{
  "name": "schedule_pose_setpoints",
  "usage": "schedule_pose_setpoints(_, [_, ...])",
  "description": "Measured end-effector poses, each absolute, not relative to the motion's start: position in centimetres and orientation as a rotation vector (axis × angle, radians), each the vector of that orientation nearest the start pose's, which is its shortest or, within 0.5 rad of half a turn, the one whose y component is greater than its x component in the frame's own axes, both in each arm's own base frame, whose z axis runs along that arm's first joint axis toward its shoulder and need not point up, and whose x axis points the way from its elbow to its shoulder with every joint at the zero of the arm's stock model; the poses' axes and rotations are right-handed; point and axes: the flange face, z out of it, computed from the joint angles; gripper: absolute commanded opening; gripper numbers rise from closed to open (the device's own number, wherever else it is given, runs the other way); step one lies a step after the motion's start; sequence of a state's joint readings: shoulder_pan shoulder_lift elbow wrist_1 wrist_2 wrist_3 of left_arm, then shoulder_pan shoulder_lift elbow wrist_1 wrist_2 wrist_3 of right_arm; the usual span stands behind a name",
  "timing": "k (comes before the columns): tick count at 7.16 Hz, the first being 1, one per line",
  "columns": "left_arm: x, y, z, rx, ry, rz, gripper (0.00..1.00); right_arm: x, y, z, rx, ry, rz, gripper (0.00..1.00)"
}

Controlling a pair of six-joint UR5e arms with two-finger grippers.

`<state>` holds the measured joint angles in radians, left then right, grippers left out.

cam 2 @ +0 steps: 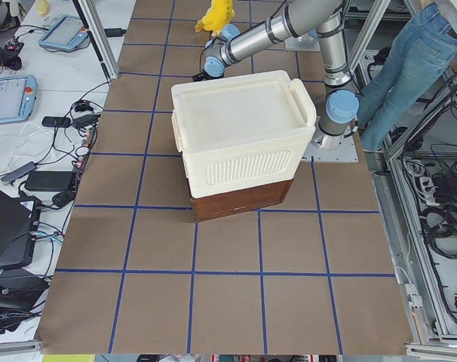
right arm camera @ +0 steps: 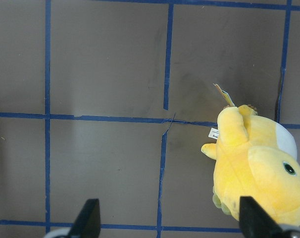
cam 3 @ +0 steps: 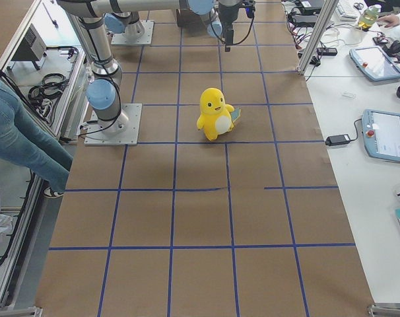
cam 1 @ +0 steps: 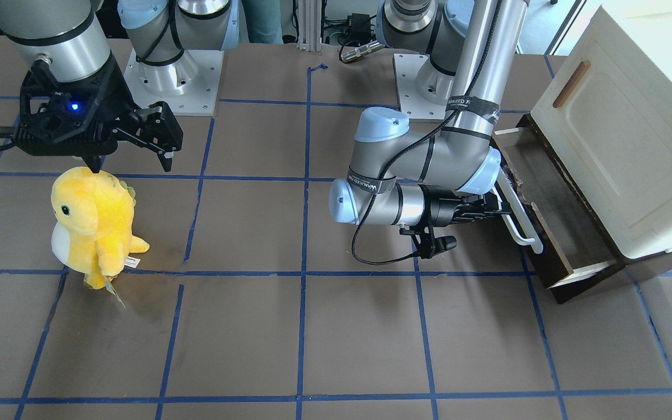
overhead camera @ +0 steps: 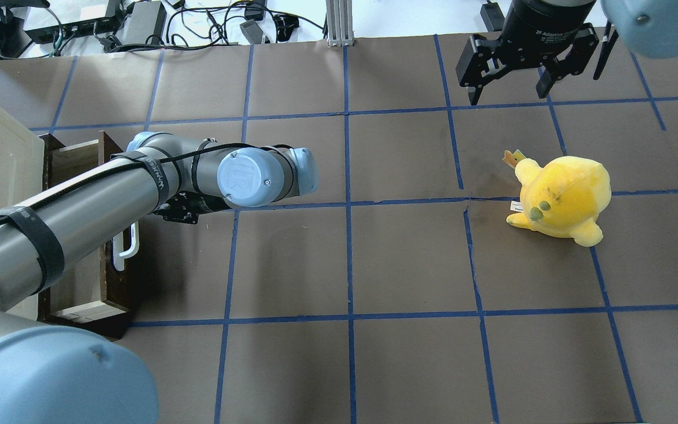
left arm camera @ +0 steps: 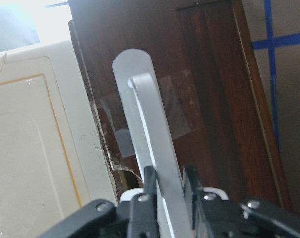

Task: Pull drawer sideways
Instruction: 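Keep pulling the drawer outward with the left gripper along its track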

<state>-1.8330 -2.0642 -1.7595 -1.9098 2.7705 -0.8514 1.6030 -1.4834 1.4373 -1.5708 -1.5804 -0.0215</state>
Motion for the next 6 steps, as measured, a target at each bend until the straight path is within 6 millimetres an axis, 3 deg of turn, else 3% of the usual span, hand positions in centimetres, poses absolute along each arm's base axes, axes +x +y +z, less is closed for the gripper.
schedule_pose_setpoints(6, [-18.76,-49.5,18.44,0.156,1.754,0.17,0.13,14.95,-52.85,50.9,-0.084,3.149,-0.073,1.0])
